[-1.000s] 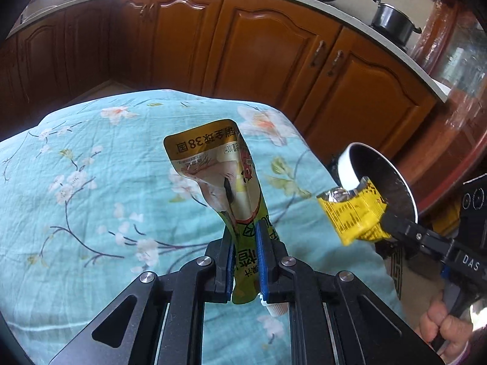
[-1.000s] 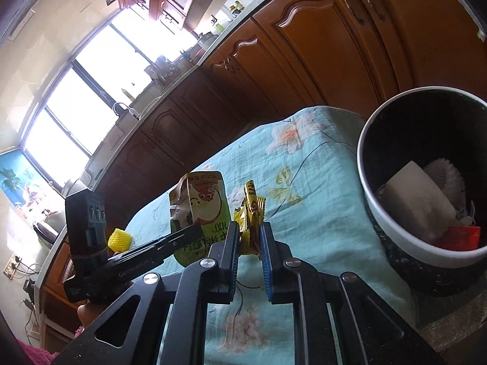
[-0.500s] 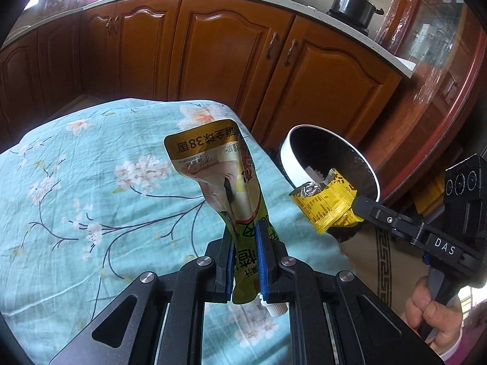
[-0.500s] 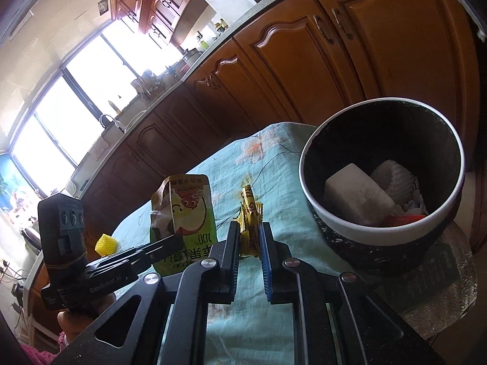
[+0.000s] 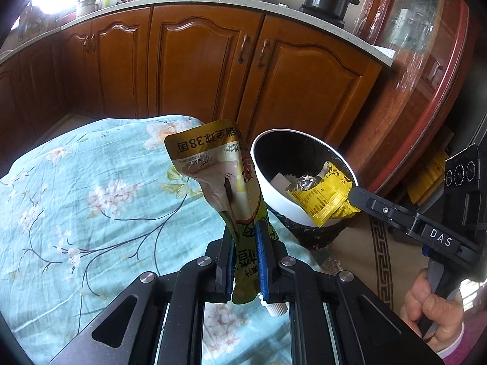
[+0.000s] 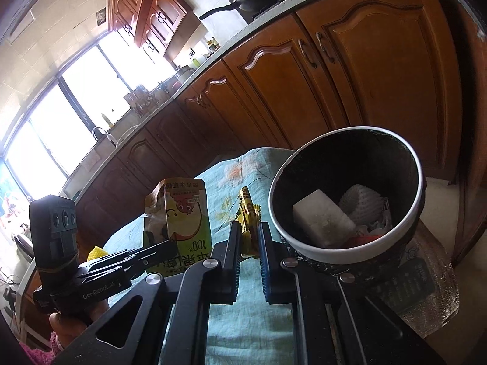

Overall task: Collect trash
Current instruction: 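Carry the pouch and yellow wrapper over the bin and open both tools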

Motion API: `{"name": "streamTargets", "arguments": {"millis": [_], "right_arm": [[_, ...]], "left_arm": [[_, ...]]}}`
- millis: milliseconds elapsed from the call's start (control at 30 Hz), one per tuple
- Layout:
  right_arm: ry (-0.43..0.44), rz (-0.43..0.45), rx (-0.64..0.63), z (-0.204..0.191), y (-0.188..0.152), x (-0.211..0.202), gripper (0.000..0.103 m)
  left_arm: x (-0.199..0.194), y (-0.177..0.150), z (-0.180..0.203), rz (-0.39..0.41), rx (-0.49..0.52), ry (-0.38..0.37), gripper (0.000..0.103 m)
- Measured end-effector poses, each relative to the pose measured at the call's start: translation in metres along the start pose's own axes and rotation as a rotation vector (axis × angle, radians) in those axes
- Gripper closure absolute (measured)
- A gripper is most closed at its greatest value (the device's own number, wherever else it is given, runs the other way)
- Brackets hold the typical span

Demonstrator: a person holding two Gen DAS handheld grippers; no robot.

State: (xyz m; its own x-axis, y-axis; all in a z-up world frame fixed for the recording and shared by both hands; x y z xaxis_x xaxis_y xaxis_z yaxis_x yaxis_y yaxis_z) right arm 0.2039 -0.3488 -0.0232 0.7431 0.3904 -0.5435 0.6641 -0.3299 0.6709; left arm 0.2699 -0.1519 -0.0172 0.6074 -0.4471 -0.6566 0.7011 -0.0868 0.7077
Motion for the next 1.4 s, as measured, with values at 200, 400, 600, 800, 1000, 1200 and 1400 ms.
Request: {"name": "streamTargets", "arguments": {"millis": [200, 400, 600, 800, 1000, 1200, 1400], "right_arm": [[-0.023, 0.024, 0.015, 0.015, 0.007, -0.010, 0.092], [-0.040, 0.037, 0.021, 0.024, 0.012, -0.018, 0.103], [-0.054, 0.024, 0.030, 0.033, 0.010, -0.014, 0.103], [-0.054, 0.016, 0.043, 0.037, 0.009, -0.011, 0.103], [-0.074, 0.032, 0.044, 0.042, 0.015, -0.017, 0.103], [-0.092, 0.036, 0.073, 0.055, 0.012, -0.021, 0.103], [-0.112, 0.043, 0.108, 0.070, 0.010, -0.027, 0.103]], "left_arm": [[0.010, 0.009, 0.015, 0.004, 0.031, -0.020, 0.092], [0.021, 0.018, 0.024, 0.001, 0.044, -0.036, 0.092], [0.030, 0.021, 0.026, -0.011, 0.047, -0.038, 0.092], [0.036, 0.027, 0.026, -0.018, 0.035, -0.038, 0.092], [0.050, 0.040, 0.036, -0.021, 0.042, -0.059, 0.092], [0.085, 0.056, 0.044, -0.063, 0.026, -0.107, 0.092], [0.121, 0.069, 0.049, -0.115, 0.013, -0.115, 0.091]]}}
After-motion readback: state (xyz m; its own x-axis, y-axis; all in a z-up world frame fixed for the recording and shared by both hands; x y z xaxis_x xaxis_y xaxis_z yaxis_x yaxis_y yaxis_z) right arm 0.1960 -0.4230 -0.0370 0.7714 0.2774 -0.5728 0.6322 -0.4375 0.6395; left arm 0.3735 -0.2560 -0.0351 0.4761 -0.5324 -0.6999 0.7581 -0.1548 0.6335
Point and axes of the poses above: each gripper's, at about its wrist camera, not at the fingertips, and x roughly the way its jaws point, z to its right, y to its top, the point moved 1 cm from there along x, roughly the way its jaws point, and after that the axes turned 2 degrees about z, right-handed, at the moved point
